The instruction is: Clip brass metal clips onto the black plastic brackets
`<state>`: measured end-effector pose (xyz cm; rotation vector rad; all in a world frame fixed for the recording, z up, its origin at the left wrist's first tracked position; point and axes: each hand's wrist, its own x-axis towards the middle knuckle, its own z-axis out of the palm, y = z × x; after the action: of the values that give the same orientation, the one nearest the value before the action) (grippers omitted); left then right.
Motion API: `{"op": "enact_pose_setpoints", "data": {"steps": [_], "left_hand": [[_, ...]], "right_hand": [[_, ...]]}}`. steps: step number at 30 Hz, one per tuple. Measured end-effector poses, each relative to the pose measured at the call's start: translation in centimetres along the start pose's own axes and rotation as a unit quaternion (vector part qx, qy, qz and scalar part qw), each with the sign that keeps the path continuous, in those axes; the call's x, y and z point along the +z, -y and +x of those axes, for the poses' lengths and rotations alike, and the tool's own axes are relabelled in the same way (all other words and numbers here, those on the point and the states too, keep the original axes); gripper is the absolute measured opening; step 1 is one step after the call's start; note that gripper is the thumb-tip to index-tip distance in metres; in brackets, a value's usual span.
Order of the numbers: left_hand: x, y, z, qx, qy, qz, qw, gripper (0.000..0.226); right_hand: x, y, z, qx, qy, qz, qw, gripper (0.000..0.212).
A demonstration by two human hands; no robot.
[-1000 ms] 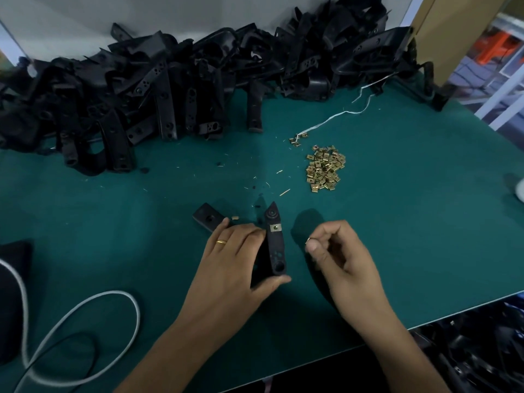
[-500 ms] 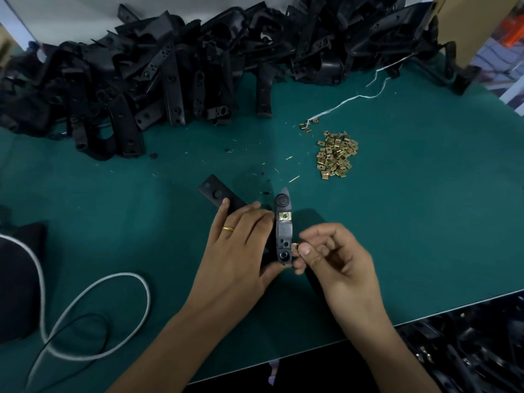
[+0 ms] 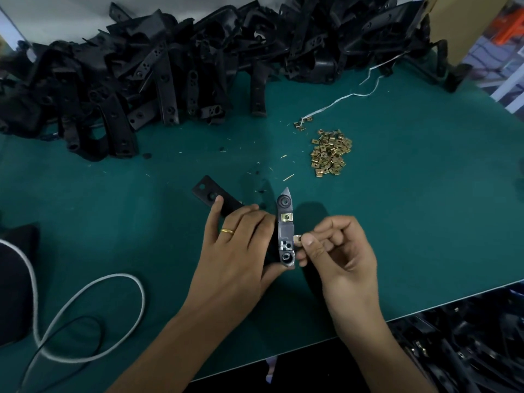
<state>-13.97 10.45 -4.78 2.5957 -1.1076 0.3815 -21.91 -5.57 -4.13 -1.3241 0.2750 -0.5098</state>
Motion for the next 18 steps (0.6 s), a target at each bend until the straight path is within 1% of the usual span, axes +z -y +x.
{"op": "enact_pose_setpoints", "data": {"steps": [2,7,13,18], "left_hand": [[-0.05,-0.07,0.05,-0.008,-0.005,-0.002,1.0,0.068],[-0.07,0.23,-0.1,-0.012,0.007,-0.004,1.0,0.067],[0.22,0.43,-0.12,-0.016,0.004,-0.012,1.0,0.067],[0.27,0.37,-0.12,-0.011,0.0,-0.005,1.0,0.067]], "right_hand": [[-0.35,0.09,0.17,0.003,-0.008,0.004,1.0,0.014],[0.0,0.19,-0.21,-0.002,0.025,-0.027,0.999,0.012],[0.14,0.16,-0.07,0.001,0.031,-0.043,0.999,0.014],[0.07,0.03,0.02,0.018,0.028,-0.028,0.999,0.014]]}}
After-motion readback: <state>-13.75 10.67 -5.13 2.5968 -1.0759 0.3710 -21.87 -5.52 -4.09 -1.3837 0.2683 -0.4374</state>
